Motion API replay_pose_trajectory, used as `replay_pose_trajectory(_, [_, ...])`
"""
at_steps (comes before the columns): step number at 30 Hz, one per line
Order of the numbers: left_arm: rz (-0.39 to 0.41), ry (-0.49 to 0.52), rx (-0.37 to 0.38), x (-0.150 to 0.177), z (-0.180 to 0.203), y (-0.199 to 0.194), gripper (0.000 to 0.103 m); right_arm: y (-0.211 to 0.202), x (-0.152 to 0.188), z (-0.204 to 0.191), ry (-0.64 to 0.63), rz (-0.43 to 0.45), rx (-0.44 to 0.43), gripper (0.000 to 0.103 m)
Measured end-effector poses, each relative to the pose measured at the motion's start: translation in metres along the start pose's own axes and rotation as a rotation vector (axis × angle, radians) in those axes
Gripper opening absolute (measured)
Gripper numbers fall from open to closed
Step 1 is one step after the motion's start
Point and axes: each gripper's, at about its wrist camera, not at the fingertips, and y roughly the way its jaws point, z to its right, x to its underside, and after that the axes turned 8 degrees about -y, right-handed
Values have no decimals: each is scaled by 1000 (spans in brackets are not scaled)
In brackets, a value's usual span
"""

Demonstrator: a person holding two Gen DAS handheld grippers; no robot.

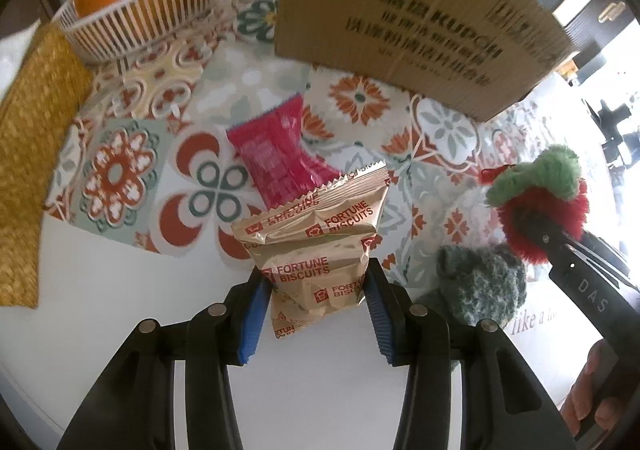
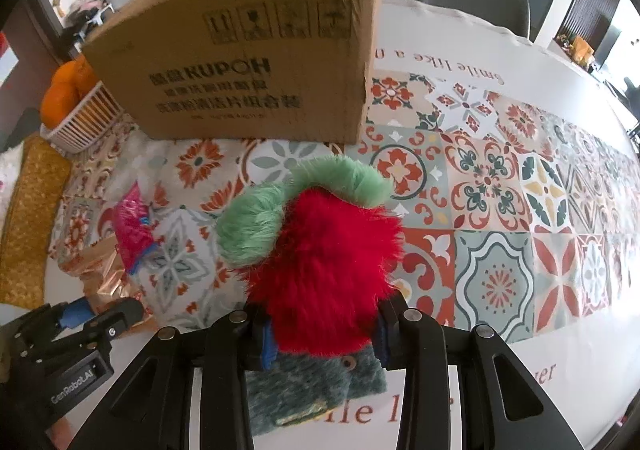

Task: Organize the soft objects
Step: 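Carry the biscuits packet in the left tool while the right tool carries the strawberry over the box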

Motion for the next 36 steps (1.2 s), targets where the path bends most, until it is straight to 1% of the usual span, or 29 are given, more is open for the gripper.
replay_pose_trajectory(4, [50,30,6,4,2,-20,46,-12,-2,-5,5,28,-6,37])
replay_pose_trajectory(7, [86,55,7,1,5,-39,46,-16,-5,-3,15,49,-23,37])
replay_pose_trajectory(11, [123,88,26,-2,8,-60,46,-28,-7,-8,20,82,-34,37])
replay_pose_trajectory(15, [151,113,45,-10,18,-66,46,-44,-8,-13,24,116,-41,37])
replay_pose_trajectory(21, [209,158,63,-17,21,-90,46,-66,-15,-20,28,173,-38,37])
replay_pose_trajectory(27, [295,206,59,-26,25,-113,46,-86,-24,-26,25,236,-31,37])
replay_pose_trajectory(36, [370,266,75,-48,32,-143,46,-109,-41,-33,27,304,-44,37])
